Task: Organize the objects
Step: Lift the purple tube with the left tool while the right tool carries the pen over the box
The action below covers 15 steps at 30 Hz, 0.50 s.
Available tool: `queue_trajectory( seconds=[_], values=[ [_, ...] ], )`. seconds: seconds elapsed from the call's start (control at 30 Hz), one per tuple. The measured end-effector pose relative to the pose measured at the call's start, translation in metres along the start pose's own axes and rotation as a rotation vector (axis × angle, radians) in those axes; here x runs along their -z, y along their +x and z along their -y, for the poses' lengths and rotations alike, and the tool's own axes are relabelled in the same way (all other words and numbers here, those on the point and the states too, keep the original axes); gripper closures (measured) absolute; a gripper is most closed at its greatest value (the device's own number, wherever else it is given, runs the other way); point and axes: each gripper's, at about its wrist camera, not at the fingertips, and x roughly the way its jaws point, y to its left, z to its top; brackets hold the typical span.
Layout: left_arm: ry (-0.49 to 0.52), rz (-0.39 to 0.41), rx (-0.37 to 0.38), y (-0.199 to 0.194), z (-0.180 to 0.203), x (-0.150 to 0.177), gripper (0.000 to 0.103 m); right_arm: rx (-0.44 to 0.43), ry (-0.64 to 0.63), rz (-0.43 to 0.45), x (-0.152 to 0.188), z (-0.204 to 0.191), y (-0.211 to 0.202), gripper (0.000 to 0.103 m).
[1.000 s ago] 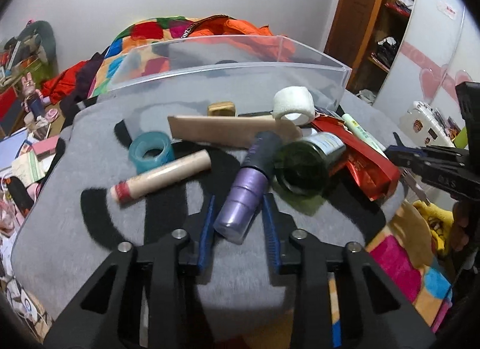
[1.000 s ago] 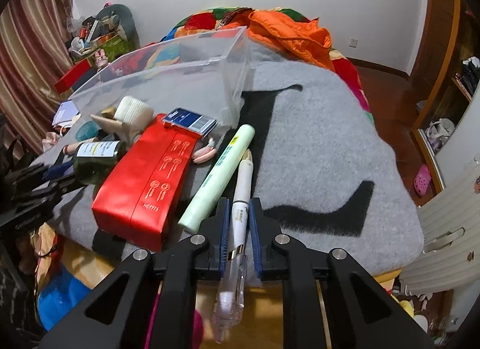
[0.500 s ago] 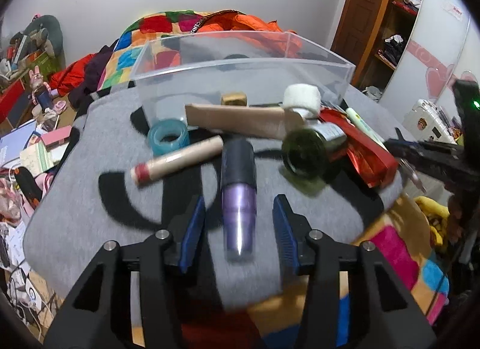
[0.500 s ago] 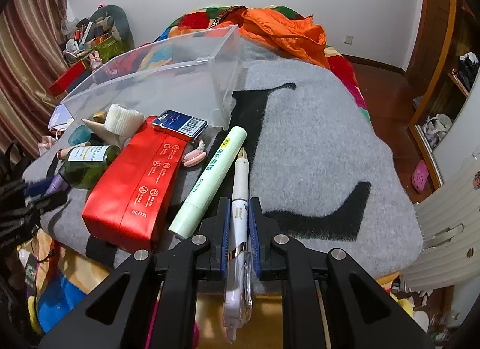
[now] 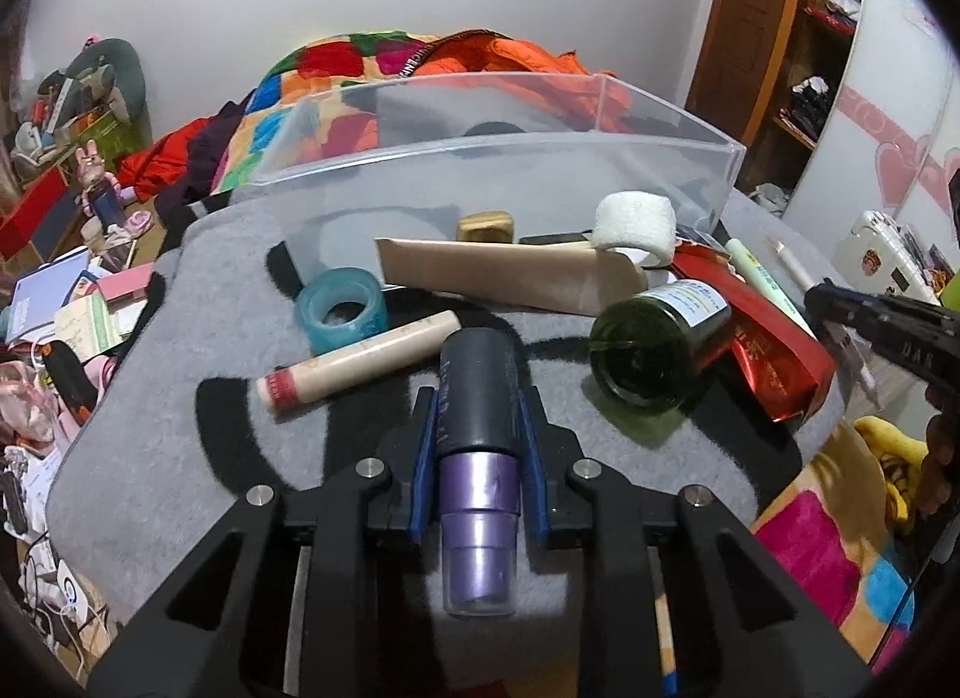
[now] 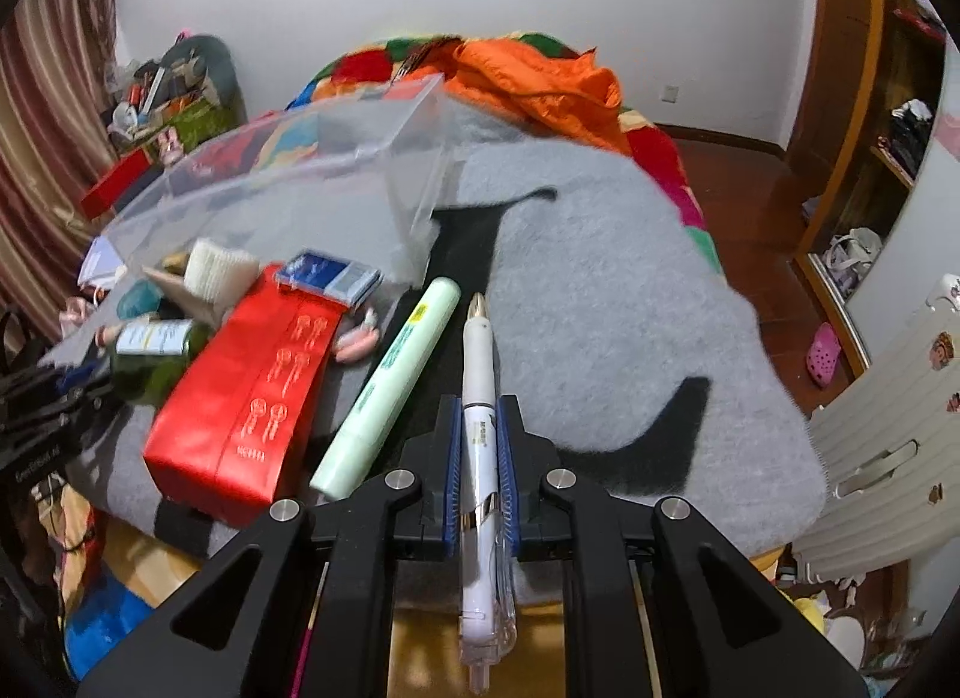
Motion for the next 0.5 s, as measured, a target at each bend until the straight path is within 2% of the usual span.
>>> queue_trajectory(
  seconds=[0.27, 0.5],
  values=[
    [-0.043, 0.087, 0.004, -0.028, -0.013, -0.016, 0.078, -0.057, 0.025, 0.122, -0.036, 0.001, -0.021, 0.093],
    [-0.069, 0.166, 0.003, -0.04, -0.025, -0.05, 0.078, -0.102, -0.018, 0.216, -0.074, -0.017, -0.025, 0.093]
  ],
)
